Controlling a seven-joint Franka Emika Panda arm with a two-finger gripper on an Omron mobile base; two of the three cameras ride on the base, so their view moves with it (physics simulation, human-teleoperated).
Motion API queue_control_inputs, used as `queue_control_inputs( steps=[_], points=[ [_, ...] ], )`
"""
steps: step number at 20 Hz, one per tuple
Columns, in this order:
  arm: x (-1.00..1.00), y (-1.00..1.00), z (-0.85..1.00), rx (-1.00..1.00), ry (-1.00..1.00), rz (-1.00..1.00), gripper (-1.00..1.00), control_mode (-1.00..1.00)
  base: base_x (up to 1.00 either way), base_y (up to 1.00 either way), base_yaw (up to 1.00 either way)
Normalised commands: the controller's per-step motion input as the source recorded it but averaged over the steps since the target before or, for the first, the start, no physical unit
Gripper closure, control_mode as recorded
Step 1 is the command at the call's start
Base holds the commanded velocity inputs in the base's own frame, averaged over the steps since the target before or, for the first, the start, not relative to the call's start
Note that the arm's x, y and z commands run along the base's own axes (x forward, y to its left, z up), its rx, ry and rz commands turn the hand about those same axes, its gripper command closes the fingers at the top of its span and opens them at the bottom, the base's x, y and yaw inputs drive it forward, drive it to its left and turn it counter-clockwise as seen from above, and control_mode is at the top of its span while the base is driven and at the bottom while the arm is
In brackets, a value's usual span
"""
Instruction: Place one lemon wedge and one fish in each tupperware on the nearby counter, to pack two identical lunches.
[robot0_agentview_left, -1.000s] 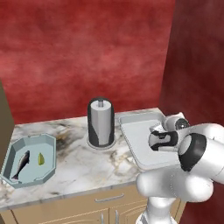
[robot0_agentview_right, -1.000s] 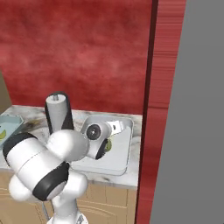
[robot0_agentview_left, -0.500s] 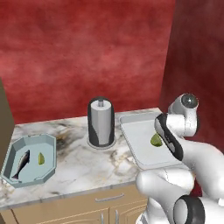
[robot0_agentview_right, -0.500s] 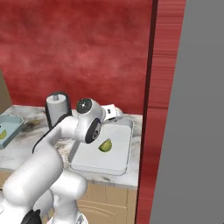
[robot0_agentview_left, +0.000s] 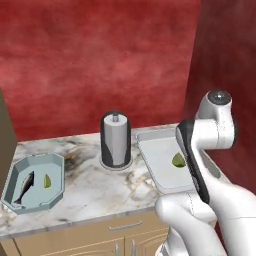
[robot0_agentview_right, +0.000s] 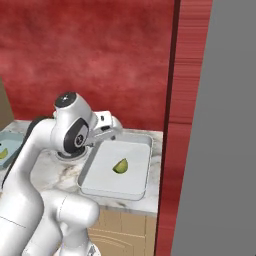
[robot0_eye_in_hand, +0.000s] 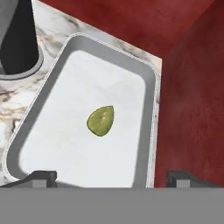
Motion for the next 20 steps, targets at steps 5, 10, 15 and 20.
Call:
queue_control_inputs(
  steps=[5,10,15,20],
  points=[
    [-0.95,0.13,0.11,0.32,-0.28,-0.23,-1.0,-1.0,0.0,0.0,0.0],
    [-0.9,0.31,-0.01,0.42,-0.52,-0.33,-1.0,-1.0,0.0,0.0,0.0],
    [-0.74,0.46,0.09,0.09,-0.15,-0.15,-1.0,-1.0,0.0,0.0,0.0],
    [-0.44,0.41,0.07,0.0,0.08,0.0,-1.0,-1.0,0.0,0.0,0.0]
  ],
)
